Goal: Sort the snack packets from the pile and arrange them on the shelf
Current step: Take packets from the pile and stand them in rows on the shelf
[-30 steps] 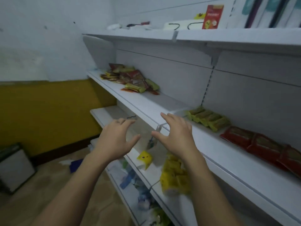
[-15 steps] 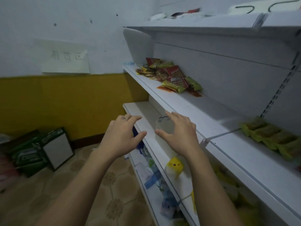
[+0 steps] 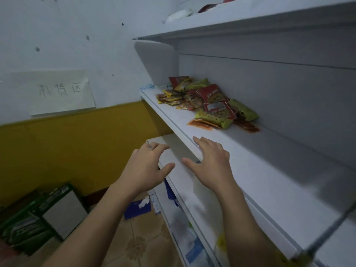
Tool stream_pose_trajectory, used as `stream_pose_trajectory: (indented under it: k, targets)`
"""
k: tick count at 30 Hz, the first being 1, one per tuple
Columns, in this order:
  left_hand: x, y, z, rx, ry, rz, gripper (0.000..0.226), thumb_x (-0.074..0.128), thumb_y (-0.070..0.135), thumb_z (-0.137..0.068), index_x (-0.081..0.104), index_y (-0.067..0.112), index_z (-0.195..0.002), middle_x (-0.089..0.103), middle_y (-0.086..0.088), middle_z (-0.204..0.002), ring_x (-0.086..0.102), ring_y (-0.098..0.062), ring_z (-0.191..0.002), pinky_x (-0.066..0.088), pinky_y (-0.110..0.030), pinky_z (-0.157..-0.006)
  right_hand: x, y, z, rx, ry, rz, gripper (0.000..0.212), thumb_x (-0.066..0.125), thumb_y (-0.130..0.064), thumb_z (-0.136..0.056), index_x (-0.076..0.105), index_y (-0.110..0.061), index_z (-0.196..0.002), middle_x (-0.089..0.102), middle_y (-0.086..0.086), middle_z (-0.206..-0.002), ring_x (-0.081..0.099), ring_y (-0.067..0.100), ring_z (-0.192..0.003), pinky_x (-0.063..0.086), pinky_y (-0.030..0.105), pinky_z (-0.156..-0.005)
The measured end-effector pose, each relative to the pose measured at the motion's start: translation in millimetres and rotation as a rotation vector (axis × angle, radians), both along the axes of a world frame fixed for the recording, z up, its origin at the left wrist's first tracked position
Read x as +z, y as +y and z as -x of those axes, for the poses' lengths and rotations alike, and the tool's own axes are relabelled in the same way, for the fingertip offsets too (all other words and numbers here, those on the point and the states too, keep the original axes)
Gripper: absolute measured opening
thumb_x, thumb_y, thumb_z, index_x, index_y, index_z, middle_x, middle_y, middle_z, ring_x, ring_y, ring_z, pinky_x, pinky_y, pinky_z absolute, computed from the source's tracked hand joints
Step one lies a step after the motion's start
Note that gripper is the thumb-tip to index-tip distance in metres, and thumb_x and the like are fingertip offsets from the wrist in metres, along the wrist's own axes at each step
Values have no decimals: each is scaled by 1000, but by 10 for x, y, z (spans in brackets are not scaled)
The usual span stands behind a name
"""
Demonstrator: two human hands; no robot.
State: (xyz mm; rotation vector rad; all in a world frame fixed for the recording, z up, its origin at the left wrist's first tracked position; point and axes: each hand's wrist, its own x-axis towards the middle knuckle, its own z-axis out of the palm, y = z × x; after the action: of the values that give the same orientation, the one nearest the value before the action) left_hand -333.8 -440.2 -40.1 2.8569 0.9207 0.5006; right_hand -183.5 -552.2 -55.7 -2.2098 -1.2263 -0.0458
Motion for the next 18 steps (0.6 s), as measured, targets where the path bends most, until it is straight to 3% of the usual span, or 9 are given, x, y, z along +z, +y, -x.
stream_pose_trajectory:
  k: [10, 18]
  targets:
    - [-117, 1043, -689, -86, -87, 61, 57, 51, 55, -94, 40, 32, -145, 47, 6, -145, 38, -17, -135, 34, -39, -109, 21, 933, -567, -31, -62, 36, 66, 58, -56, -89, 37, -34, -148, 35, -9, -155, 27, 16, -141, 23, 40, -113]
    - [-239, 2040, -1526, -301, -117, 99, 56, 51, 53, -95, 41, 31, -145, 46, 4, -146, 38, -19, -135, 34, -39, -107, 3, 1634, -1074, -256, -134, 70, 59, 64, -51, -87, 47, -34, -140, 42, -8, -150, 34, 20, -135, 25, 41, -110]
